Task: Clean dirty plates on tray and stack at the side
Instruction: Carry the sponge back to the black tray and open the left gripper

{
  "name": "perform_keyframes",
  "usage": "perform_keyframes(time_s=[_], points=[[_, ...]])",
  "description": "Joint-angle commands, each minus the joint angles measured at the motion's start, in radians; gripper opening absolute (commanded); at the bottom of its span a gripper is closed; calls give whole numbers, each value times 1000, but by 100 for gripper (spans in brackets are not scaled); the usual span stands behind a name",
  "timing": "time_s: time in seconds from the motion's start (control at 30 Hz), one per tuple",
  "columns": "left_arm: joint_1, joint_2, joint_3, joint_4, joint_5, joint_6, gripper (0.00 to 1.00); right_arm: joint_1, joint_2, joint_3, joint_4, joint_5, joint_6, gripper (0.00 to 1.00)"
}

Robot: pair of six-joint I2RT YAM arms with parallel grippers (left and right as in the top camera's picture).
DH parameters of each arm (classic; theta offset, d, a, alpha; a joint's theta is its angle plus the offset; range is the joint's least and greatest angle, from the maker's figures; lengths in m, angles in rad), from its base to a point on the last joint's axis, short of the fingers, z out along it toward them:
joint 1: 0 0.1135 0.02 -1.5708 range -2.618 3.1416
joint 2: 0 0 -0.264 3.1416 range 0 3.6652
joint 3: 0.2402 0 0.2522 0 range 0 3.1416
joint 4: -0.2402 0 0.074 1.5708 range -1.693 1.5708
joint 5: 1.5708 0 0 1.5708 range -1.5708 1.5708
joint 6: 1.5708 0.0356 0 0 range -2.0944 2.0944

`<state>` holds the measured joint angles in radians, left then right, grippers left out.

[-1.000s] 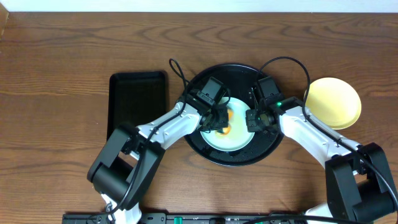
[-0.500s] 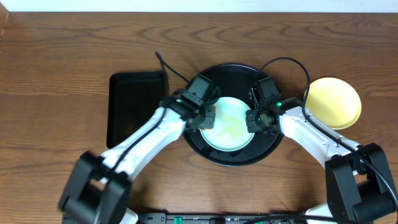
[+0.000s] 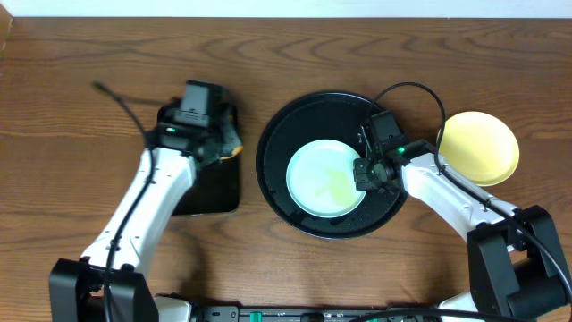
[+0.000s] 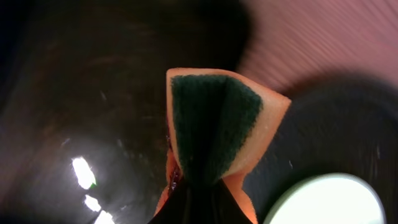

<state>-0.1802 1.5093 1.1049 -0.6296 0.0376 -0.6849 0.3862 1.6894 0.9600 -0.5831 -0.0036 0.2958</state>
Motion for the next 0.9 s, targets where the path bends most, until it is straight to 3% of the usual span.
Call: perform_keyframes(time_s=[0.0, 0.07, 0.27, 0.4, 0.47, 0.6, 0.87], points=[[53, 19, -29, -13, -24, -371, 15, 7, -2, -13, -9, 14, 6, 1], [67, 32, -41, -12, -25, -476, 24, 7, -2, -13, -9, 14, 6, 1], [72, 116, -50, -14, -84, -626, 26, 7, -2, -13, -9, 14, 6, 1], [74, 161, -50, 0, -84, -652, 29, 7, -2, -13, -13, 14, 6, 1], [74, 163, -50, 18, -79, -607, 36, 7, -2, -13, -13, 14, 6, 1], [74, 142, -24, 71, -75, -370, 48, 7, -2, -13, -12, 14, 6, 1], [74, 114, -11, 149, -94, 428, 49, 7, -2, -13, -12, 14, 6, 1]])
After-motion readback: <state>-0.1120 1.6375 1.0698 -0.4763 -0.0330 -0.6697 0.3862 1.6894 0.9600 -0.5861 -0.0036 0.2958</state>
